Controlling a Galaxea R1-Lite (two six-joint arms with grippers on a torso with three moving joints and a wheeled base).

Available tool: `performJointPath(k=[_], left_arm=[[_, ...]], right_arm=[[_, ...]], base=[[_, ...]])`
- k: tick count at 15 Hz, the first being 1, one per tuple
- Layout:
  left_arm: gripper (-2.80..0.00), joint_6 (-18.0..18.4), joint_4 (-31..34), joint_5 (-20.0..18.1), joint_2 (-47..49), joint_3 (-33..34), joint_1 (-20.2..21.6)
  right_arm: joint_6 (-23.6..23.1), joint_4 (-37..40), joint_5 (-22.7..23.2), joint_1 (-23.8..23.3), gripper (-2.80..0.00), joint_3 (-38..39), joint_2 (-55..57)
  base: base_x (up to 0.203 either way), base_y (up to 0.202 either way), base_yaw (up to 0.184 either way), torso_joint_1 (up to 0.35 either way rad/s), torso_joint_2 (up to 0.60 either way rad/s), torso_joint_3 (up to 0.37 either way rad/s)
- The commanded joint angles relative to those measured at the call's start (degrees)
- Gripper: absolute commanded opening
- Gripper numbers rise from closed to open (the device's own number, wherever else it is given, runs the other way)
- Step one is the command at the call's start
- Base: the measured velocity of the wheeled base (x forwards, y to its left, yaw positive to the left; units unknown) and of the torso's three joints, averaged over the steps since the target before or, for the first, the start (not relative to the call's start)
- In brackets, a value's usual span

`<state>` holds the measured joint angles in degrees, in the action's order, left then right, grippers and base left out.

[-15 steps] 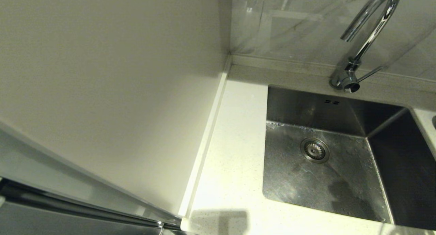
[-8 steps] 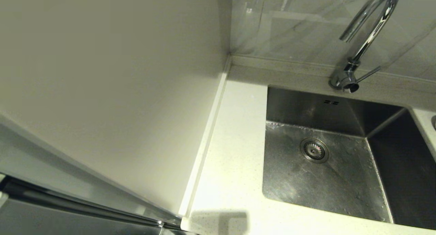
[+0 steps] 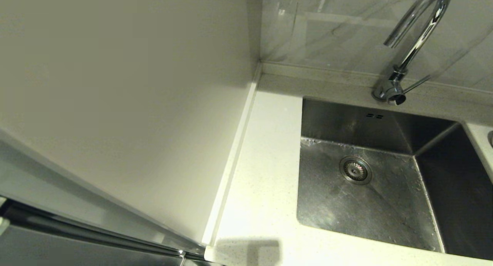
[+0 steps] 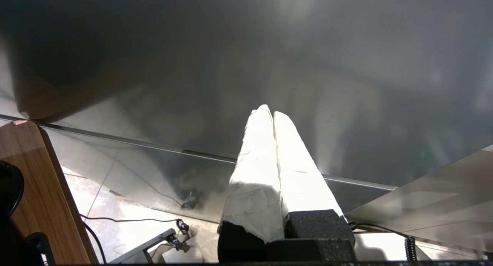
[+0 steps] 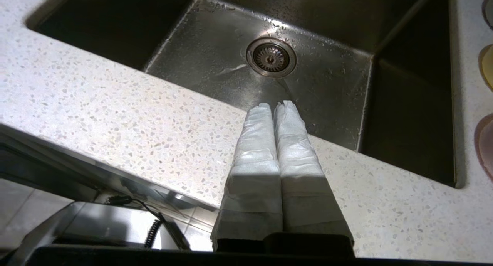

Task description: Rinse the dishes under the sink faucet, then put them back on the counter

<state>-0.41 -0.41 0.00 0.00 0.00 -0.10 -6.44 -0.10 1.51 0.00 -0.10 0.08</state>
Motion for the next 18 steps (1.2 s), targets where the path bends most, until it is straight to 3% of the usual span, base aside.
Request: performJointPath(k=[1,4,18], left_arm=[[-2.8,0.0,0.0,0.0,0.0,0.2,0.0],[-2.8,0.0,0.0,0.0,0.0,0.2,0.0],[-2.8,0.0,0.0,0.0,0.0,0.2,0.0]], right_arm=[[3.0,0.2,-0.2,0.0,-2.8,0.1,-0.1],[6.1,0.0,-1.0,0.0,-2.8,0.1,-0.1],[6.5,0.0,-1.2,0.0,-2.8,0.1,-0.1]], base=[[0.0,0.0,0.0,0.0,0.0,0.0],[0.0,0.0,0.0,0.0,0.0,0.0],[0.0,0.0,0.0,0.0,0.0,0.0]])
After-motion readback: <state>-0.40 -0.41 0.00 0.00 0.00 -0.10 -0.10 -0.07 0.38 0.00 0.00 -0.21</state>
